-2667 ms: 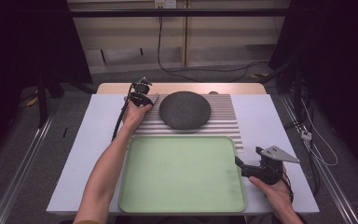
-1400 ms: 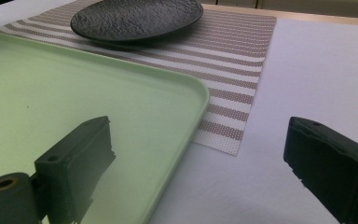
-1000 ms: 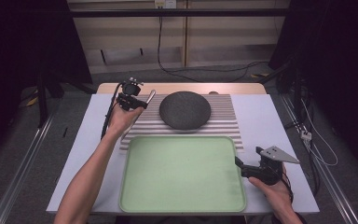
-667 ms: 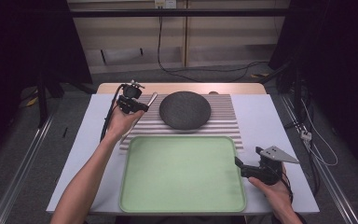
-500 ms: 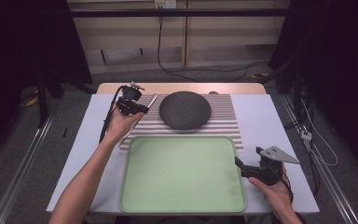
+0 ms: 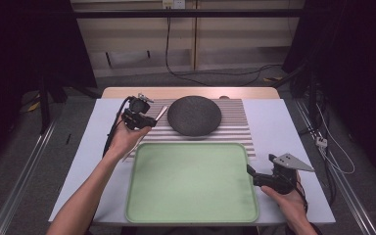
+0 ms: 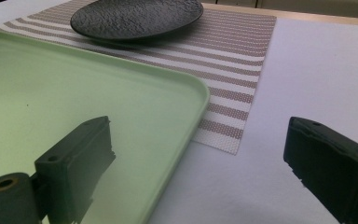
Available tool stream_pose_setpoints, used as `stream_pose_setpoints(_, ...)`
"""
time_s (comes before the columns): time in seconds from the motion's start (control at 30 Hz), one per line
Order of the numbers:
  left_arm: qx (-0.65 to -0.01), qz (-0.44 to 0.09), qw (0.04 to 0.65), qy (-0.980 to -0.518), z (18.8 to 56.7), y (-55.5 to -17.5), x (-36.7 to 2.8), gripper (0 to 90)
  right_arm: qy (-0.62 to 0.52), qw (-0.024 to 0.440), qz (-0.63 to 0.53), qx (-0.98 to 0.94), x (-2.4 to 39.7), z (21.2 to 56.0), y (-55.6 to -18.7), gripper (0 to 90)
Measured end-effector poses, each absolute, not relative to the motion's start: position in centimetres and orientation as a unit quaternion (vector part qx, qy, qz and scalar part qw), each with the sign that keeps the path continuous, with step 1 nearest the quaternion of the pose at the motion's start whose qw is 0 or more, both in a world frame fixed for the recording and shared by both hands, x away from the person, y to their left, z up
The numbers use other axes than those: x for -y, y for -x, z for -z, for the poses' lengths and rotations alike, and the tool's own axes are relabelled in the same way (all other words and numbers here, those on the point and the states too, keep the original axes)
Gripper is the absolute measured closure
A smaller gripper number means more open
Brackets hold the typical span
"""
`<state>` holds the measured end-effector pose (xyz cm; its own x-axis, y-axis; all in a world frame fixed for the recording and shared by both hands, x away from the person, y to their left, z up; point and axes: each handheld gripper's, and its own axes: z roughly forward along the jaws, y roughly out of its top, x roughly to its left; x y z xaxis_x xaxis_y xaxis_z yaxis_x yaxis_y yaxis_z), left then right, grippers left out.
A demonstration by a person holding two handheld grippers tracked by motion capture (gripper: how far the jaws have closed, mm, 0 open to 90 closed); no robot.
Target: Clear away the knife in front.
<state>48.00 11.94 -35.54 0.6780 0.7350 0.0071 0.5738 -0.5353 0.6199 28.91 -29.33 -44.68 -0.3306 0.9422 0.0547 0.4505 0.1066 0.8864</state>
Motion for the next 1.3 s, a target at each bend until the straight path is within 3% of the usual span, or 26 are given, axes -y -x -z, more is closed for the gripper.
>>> stream_pose_setpoints(0.7, -0.378, -0.134, 0.303, -0.864, 36.5, -44.1, -11.7, 79.9, -0.506, 0.281, -0.435, -0.690, 29.3, 44.7, -28.9, 8.0)
stream_pose_setpoints(1.3, -0.373, -0.089, 0.277, -0.881, 38.2, -41.5, -9.7, 79.9, -0.505, 0.280, -0.434, -0.692, 29.2, 44.7, -29.0, 8.0)
